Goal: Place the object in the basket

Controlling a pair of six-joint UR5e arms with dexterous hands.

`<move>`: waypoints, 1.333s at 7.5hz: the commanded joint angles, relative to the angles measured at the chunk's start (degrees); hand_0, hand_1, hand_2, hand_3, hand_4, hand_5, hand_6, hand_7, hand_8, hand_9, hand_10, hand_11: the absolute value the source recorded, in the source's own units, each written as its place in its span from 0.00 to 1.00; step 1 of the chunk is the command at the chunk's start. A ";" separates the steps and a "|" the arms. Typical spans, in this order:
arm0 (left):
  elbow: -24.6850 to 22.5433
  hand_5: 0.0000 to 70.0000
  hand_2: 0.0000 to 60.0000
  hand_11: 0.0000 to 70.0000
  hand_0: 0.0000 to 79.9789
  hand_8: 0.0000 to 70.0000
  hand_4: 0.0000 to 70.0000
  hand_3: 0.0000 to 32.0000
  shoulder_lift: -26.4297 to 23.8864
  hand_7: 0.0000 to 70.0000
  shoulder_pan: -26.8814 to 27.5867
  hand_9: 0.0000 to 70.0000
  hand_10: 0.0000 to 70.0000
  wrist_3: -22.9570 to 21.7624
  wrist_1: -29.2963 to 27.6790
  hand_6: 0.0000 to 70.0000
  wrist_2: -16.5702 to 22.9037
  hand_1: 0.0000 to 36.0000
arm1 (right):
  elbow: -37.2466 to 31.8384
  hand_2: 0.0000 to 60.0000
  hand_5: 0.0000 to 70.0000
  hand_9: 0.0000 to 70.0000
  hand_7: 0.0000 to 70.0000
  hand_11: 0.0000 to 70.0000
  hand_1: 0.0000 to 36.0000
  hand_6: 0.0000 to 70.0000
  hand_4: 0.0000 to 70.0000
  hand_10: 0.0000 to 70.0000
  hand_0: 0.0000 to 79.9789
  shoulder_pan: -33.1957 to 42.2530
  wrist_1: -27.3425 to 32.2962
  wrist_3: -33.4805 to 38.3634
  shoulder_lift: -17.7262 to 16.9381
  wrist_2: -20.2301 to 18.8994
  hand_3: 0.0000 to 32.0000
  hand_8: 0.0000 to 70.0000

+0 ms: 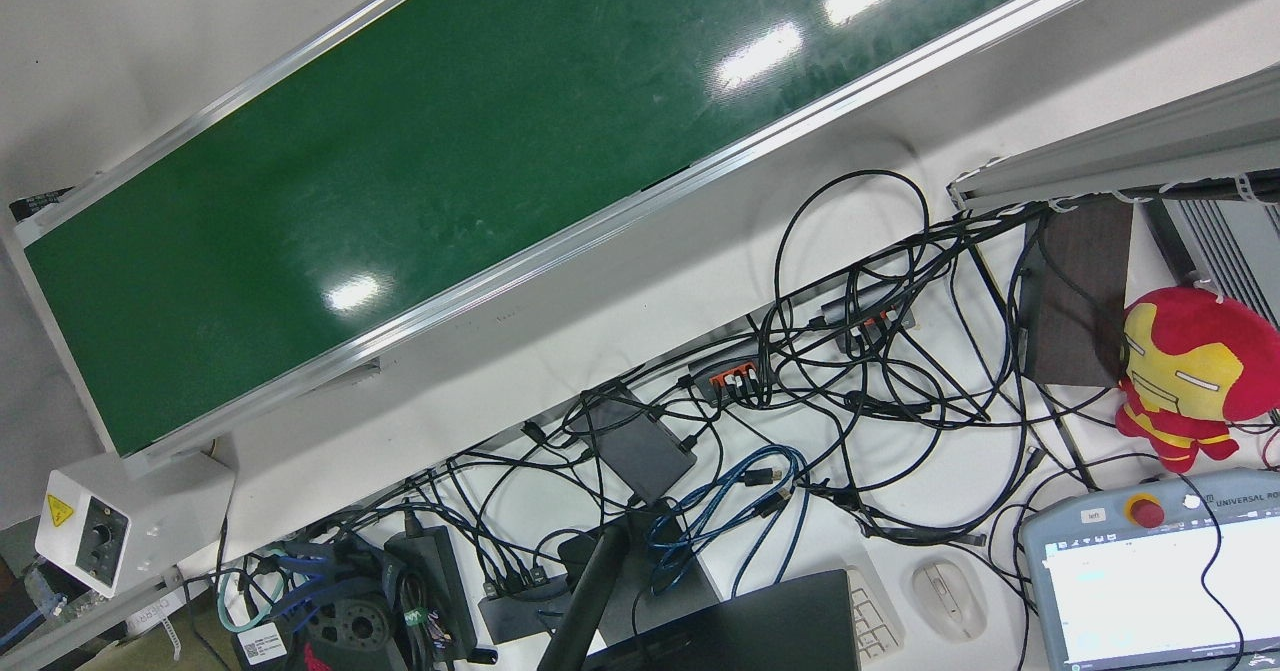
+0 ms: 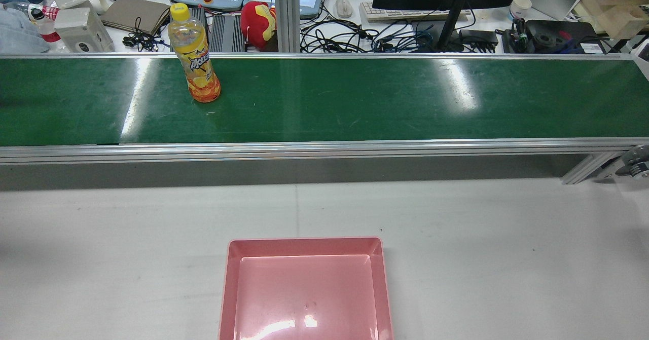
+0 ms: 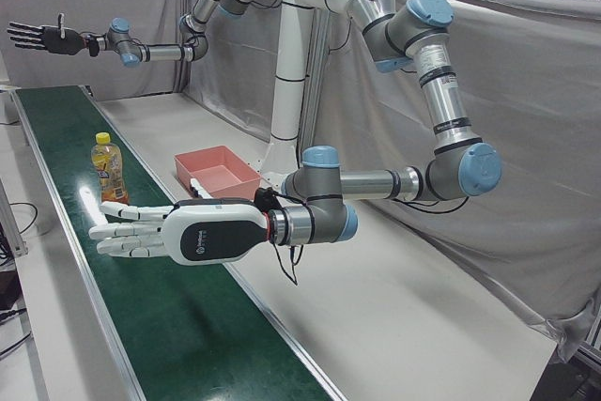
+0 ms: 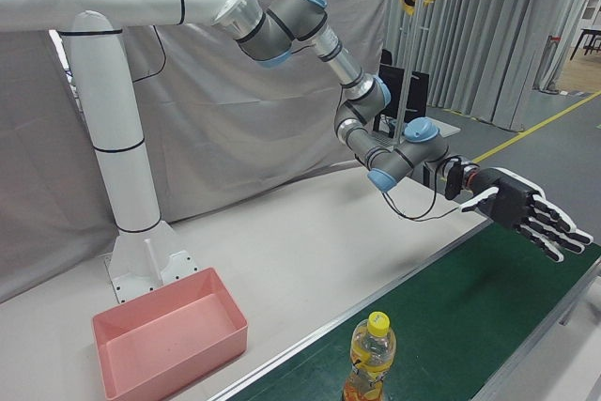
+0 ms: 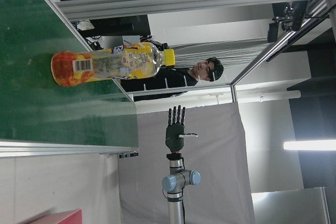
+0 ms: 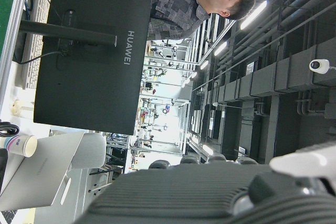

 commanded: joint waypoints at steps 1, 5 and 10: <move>-2.44 0.24 0.00 0.15 1.00 0.00 0.11 0.00 -2.07 0.03 5.56 0.00 0.07 2.11 3.01 0.00 -0.06 0.75 | 0.09 0.00 0.00 0.00 0.00 0.00 0.00 0.00 0.00 0.00 0.00 0.09 -0.03 0.00 0.00 0.00 0.00 0.00; -5.71 0.31 0.00 0.17 1.00 0.00 0.12 0.00 -7.18 0.04 18.92 0.00 0.08 8.19 9.10 0.00 -6.96 0.77 | 0.09 0.00 0.00 0.00 0.00 0.00 0.00 0.00 0.00 0.00 0.00 0.09 -0.04 0.00 0.00 0.00 0.00 0.00; -1.69 0.34 0.00 0.13 0.78 0.00 0.11 0.00 -16.65 0.04 24.40 0.00 0.06 13.56 14.02 0.00 -15.45 0.61 | 0.09 0.00 0.00 0.00 0.00 0.00 0.00 0.00 0.00 0.00 0.00 0.00 0.05 0.00 0.00 0.00 0.00 0.00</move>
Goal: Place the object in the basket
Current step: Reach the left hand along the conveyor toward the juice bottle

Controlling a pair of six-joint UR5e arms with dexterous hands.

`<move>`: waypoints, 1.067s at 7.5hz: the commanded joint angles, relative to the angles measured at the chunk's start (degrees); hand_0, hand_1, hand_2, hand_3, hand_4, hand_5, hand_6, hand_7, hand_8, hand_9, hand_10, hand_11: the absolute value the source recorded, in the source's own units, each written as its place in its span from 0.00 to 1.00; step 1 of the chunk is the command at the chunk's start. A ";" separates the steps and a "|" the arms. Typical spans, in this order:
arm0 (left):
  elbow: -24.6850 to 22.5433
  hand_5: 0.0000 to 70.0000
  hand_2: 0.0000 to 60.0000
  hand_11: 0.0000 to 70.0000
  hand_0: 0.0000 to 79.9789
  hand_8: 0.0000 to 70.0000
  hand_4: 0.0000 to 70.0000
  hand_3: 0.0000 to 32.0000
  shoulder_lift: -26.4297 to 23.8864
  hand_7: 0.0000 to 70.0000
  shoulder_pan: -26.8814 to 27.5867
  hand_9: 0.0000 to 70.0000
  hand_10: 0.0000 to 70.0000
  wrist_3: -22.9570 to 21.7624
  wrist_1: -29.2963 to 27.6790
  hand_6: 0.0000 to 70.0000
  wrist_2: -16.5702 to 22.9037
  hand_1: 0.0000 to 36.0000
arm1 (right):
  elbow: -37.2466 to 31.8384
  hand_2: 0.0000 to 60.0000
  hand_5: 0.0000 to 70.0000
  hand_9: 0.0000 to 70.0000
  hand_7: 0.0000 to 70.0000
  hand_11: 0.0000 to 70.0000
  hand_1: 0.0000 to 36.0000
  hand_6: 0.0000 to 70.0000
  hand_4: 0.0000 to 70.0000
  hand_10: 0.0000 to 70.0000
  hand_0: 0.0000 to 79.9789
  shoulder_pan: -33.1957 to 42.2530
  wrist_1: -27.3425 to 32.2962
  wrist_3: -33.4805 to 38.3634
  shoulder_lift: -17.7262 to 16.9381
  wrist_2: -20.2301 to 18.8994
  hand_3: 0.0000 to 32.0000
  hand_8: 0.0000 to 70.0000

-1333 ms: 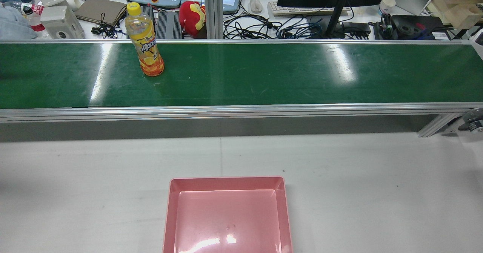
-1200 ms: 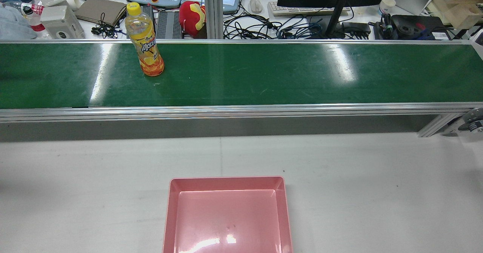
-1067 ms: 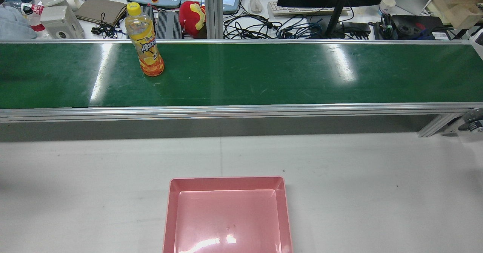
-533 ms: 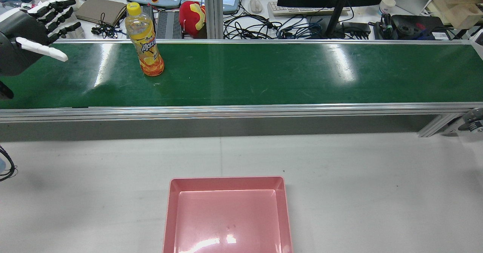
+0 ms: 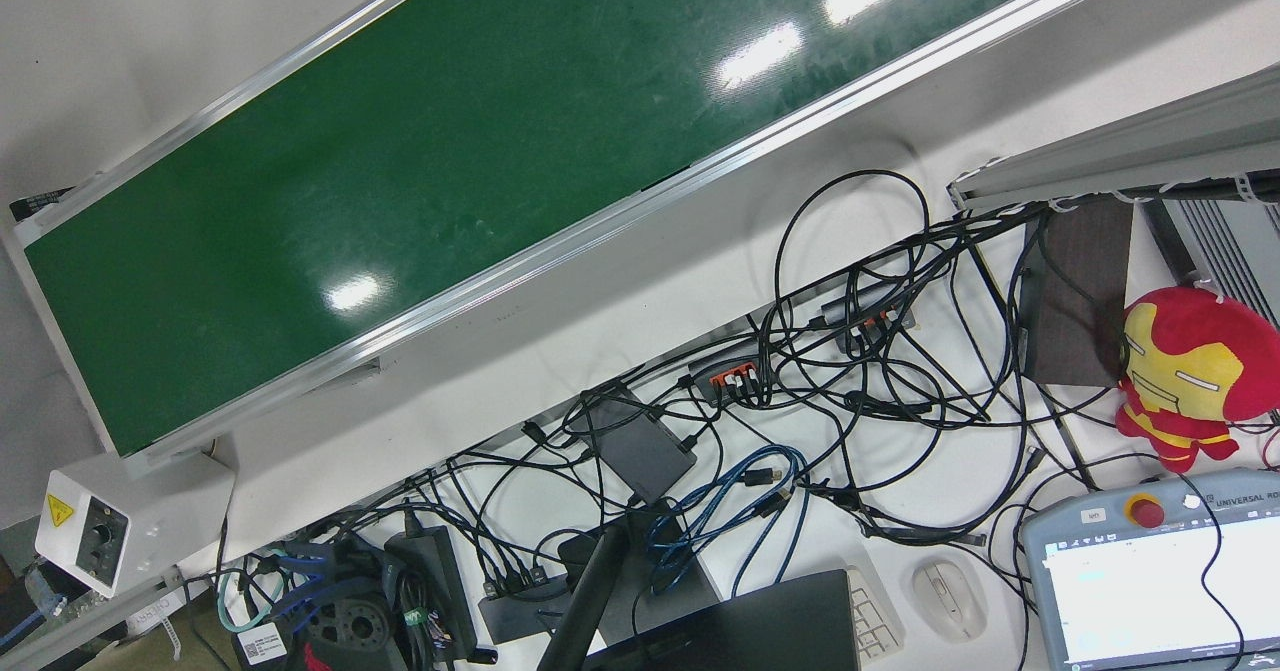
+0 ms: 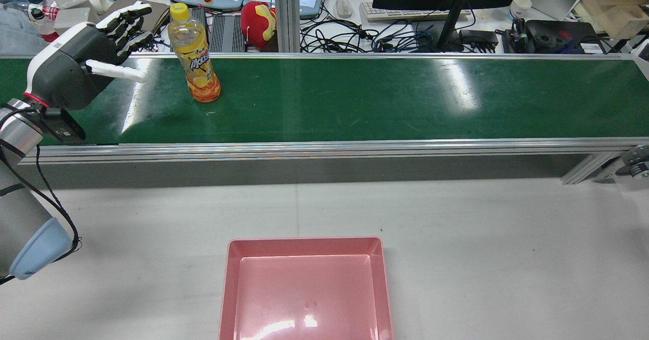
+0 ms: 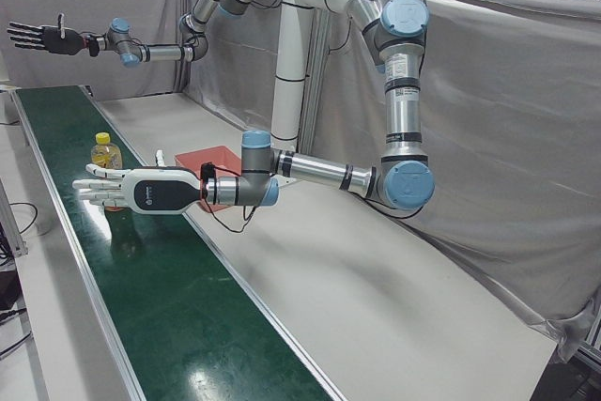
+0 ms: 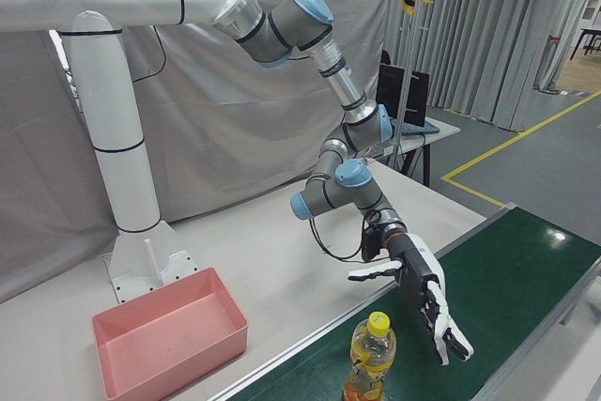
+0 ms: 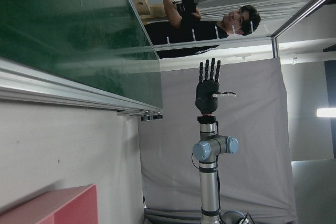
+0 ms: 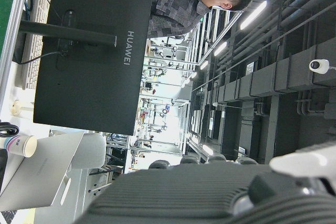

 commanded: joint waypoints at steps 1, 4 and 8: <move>4.67 0.36 0.00 0.11 0.75 0.00 0.11 0.00 -6.26 0.04 0.39 0.00 0.05 1.58 1.80 0.00 -0.39 0.61 | 0.00 0.00 0.00 0.00 0.00 0.00 0.00 0.00 0.00 0.00 0.00 0.00 0.00 0.00 0.00 0.00 0.00 0.00; 8.63 0.37 0.00 0.08 0.72 0.00 0.09 0.00 -7.77 0.04 0.65 0.00 0.03 1.75 0.57 0.00 -0.39 0.57 | 0.09 0.00 0.00 0.00 0.00 0.00 0.00 0.00 0.00 0.00 0.00 0.09 0.00 0.00 0.00 0.00 0.00 0.00; 8.73 0.39 0.00 0.10 0.73 0.00 0.09 0.00 -8.73 0.04 4.35 0.00 0.04 1.58 0.48 0.00 -0.48 0.56 | 0.00 0.00 0.00 0.00 0.00 0.00 0.00 0.00 0.00 0.00 0.00 0.00 0.00 0.00 0.00 0.00 0.00 0.00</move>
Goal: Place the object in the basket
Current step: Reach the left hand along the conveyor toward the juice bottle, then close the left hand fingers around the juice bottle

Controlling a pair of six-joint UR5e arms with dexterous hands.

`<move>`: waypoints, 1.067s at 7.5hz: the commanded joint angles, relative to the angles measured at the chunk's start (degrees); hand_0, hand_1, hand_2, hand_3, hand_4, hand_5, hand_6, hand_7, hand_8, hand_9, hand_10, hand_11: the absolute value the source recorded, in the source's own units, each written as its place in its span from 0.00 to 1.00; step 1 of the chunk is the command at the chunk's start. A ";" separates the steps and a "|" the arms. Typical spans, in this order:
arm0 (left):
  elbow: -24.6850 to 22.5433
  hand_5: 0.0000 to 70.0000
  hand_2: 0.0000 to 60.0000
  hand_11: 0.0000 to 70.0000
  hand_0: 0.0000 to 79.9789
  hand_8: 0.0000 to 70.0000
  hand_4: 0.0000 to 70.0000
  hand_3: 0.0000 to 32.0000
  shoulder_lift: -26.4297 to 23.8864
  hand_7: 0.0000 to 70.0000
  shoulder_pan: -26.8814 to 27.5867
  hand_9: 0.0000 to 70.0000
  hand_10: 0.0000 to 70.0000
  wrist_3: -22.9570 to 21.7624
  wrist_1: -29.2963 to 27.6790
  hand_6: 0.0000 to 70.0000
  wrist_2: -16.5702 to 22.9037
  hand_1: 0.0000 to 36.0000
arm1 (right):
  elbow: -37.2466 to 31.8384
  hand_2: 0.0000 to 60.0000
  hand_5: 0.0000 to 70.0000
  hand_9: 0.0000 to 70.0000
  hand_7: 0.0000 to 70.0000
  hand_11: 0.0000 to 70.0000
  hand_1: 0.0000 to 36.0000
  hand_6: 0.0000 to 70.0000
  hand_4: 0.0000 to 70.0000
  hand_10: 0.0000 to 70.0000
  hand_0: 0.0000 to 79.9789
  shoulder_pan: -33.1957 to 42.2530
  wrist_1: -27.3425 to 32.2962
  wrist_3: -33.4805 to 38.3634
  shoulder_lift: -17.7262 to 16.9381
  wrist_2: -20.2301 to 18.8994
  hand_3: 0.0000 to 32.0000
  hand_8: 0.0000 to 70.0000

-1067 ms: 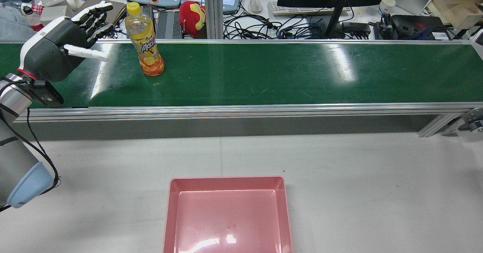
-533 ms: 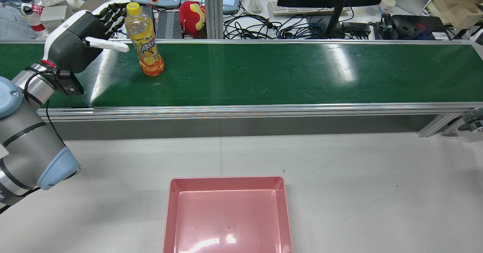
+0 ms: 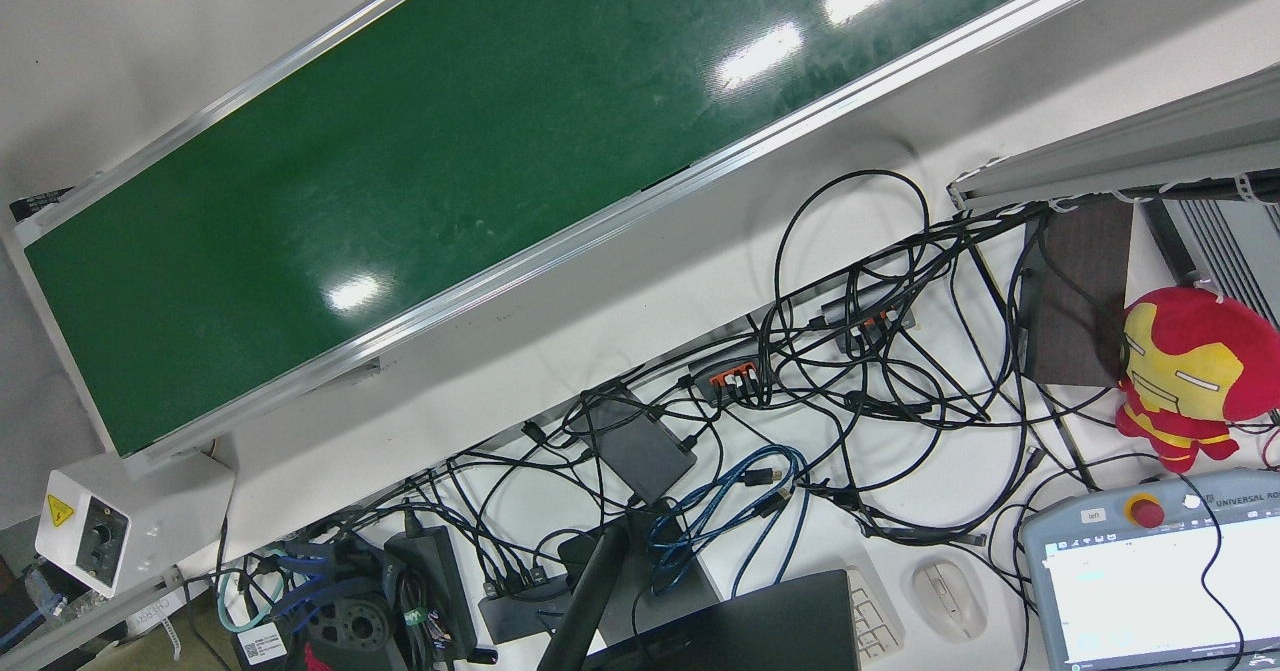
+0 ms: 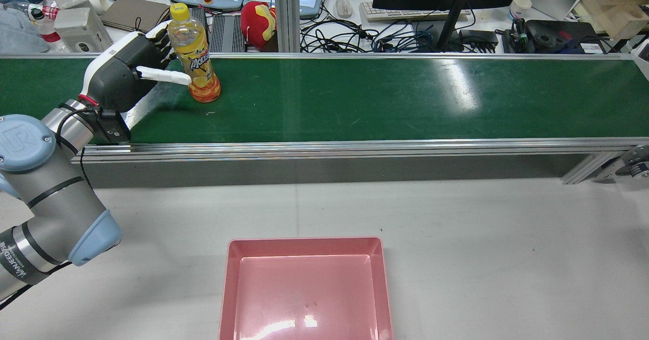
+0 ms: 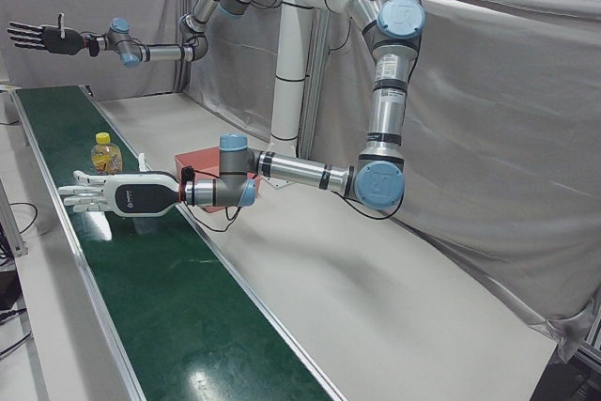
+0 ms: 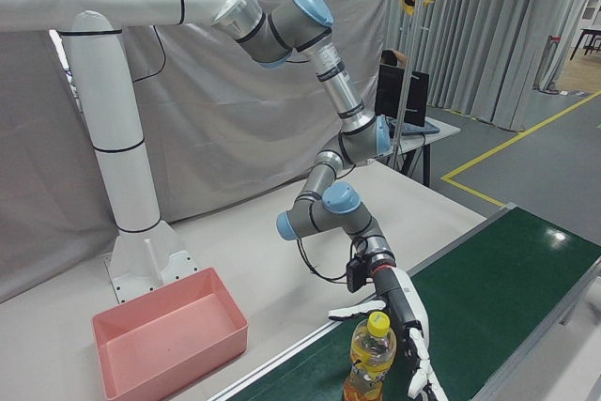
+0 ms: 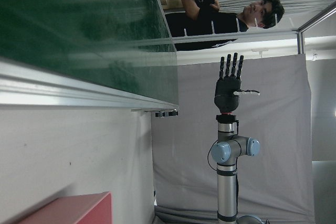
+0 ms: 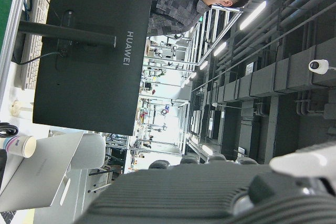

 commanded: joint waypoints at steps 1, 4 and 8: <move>0.06 0.40 0.00 0.10 0.73 0.00 0.10 0.00 -1.64 0.04 0.94 0.00 0.05 -0.20 0.05 0.00 0.13 0.56 | 0.00 0.00 0.00 0.00 0.00 0.00 0.00 0.00 0.00 0.00 0.00 -0.01 0.00 0.00 0.00 0.00 0.00 0.00; 0.24 0.48 0.01 0.14 0.75 0.00 0.13 0.00 -3.76 0.05 1.03 0.00 0.07 -0.20 1.37 0.00 0.22 0.59 | 0.00 0.00 0.00 0.00 0.00 0.00 0.00 0.00 0.00 0.00 0.00 -0.01 0.00 0.00 0.00 0.00 0.00 0.00; 0.94 0.98 0.43 0.46 0.75 0.10 0.48 0.00 -5.86 0.13 0.94 0.16 0.29 -0.55 7.22 0.03 0.13 0.68 | 0.00 0.00 0.00 0.00 0.00 0.00 0.00 0.00 0.00 0.00 0.00 -0.01 0.00 0.00 0.00 0.00 0.00 0.00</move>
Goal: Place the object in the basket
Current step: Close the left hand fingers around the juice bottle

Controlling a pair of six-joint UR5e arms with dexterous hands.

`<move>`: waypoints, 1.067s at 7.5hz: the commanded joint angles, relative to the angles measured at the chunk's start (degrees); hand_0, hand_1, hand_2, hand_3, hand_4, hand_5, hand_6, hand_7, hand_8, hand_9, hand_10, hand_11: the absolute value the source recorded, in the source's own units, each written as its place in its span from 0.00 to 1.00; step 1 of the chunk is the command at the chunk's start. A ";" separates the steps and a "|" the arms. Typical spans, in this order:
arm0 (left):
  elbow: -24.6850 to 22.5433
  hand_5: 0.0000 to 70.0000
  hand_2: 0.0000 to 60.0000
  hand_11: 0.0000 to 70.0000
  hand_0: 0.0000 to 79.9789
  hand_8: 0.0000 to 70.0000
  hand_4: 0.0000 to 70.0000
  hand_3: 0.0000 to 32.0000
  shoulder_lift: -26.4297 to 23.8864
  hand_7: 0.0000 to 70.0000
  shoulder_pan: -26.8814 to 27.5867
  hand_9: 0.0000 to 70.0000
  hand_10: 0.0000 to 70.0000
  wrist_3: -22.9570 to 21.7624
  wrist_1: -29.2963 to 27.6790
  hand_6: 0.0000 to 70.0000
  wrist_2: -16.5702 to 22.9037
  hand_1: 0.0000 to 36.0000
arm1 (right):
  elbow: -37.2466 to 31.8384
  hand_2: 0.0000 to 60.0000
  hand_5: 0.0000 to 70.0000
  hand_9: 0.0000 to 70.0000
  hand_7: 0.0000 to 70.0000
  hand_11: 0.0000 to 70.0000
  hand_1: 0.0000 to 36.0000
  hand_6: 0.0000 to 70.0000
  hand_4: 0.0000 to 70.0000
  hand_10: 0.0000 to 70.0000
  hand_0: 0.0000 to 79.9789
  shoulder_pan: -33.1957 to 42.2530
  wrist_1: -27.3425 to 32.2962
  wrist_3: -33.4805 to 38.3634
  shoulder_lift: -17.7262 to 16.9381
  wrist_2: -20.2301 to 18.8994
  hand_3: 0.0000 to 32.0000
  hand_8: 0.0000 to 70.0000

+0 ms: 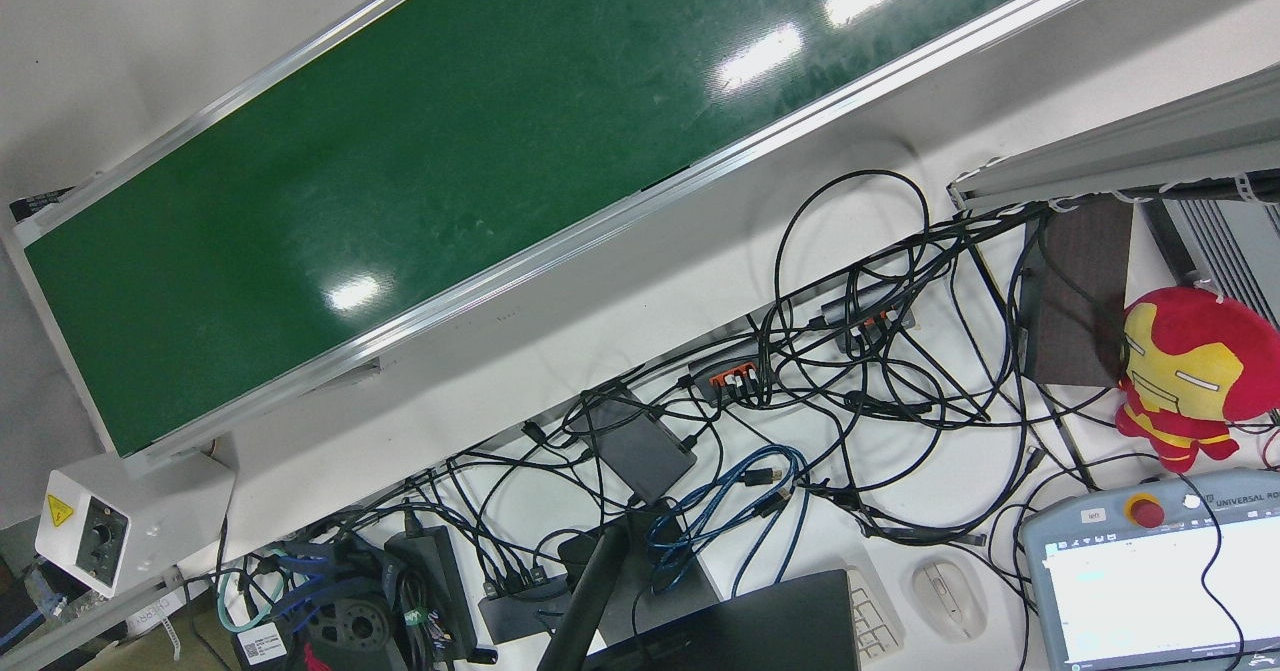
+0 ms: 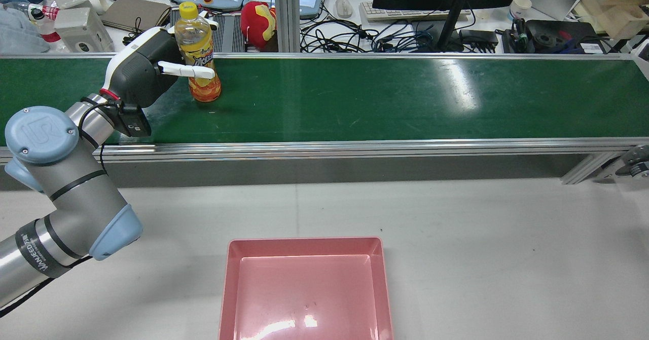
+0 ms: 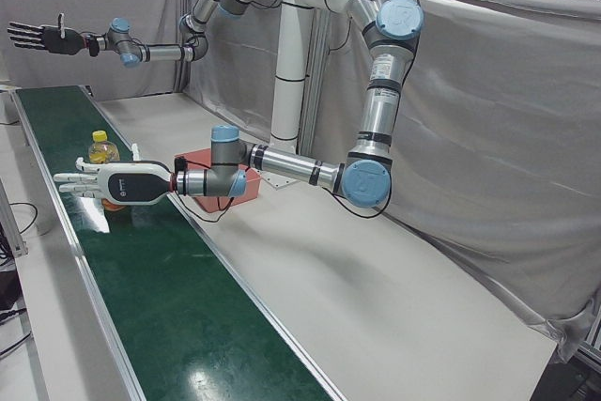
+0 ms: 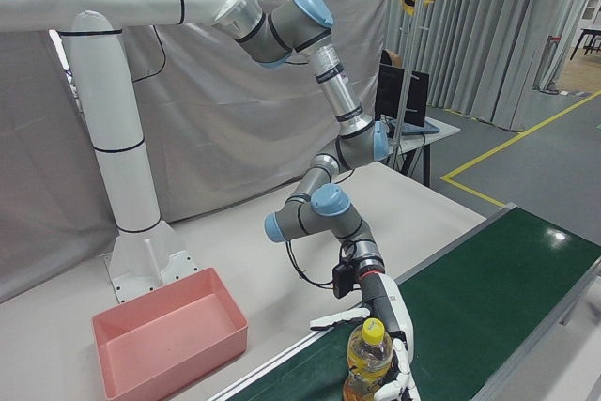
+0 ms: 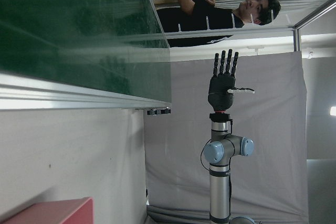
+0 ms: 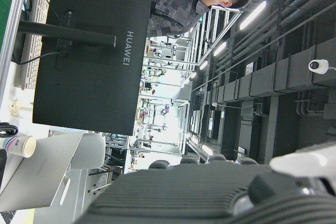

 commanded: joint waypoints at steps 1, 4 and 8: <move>0.07 1.00 0.78 1.00 0.96 0.65 1.00 0.00 -2.37 0.53 -0.11 0.84 0.73 0.08 7.32 0.62 0.03 0.70 | 0.09 0.00 0.00 0.00 0.00 0.00 0.00 0.00 0.00 0.00 0.00 -0.03 0.00 0.00 0.00 0.00 0.00 0.00; -1.33 1.00 1.00 1.00 0.78 1.00 1.00 0.00 -5.80 1.00 -0.38 1.00 1.00 -0.10 11.29 1.00 0.82 0.91 | 0.17 0.00 0.00 0.00 0.00 0.00 0.00 0.00 0.00 0.00 0.00 0.06 0.00 0.00 0.00 0.00 0.00 0.00; -10.01 1.00 1.00 1.00 0.73 1.00 1.00 0.00 -7.74 1.00 4.18 1.00 0.95 0.08 12.97 1.00 9.94 0.90 | 0.00 0.00 0.00 0.00 0.00 0.00 0.00 0.00 0.00 0.00 0.00 -0.03 0.00 0.00 0.00 0.00 0.00 0.00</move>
